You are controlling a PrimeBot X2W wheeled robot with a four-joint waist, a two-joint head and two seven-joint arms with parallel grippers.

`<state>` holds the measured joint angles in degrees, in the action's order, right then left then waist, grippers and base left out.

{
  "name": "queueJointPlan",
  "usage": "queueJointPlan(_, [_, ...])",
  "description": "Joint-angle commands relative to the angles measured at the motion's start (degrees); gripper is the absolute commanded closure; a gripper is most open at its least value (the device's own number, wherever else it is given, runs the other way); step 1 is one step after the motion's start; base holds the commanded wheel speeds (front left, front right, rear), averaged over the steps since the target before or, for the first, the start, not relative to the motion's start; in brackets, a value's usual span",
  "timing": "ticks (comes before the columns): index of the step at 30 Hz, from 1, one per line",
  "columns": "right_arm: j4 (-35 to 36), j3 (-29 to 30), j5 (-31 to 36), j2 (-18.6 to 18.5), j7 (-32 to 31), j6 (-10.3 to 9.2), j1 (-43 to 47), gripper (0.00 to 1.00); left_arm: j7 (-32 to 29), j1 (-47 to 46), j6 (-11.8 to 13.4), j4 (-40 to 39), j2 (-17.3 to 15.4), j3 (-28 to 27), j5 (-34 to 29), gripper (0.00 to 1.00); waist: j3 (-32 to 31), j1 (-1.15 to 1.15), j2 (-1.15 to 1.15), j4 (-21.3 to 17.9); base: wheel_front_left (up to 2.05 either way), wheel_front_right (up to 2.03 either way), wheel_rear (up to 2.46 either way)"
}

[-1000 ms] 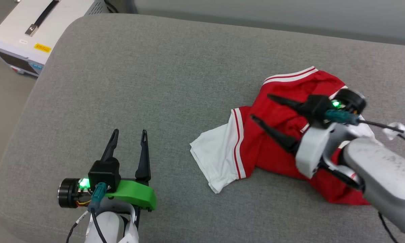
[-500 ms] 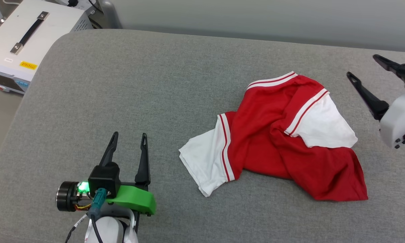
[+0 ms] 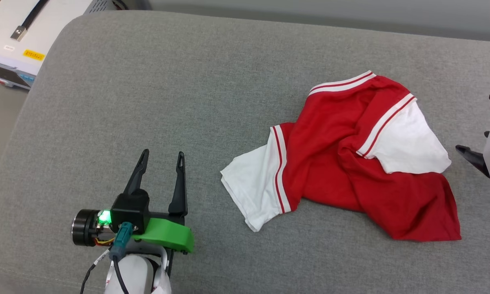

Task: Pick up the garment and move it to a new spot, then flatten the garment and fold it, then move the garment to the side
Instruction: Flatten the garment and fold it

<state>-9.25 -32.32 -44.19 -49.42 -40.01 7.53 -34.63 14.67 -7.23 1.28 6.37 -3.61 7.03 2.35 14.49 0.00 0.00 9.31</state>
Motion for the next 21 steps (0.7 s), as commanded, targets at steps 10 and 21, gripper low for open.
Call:
queueJointPlan(10, [-11.2, -6.4, 1.9, 5.8, 0.2, -0.04, -3.5, 0.0, 0.3, -3.9, 0.4, -0.5, 0.4, 0.5, 0.6, 0.0, 6.2, 0.0, 0.0, 2.4, 0.0, 0.0, 0.0])
queueJointPlan(21, [-13.6, -7.0, -2.1, 2.6, 11.4, -0.04, -4.4, 1.0, 0.3, -3.9, 0.5, 0.7, 0.4, -0.7, 0.6, 0.0, 4.4, 0.0, 0.0, 0.4, 0.0, 0.0, 0.0])
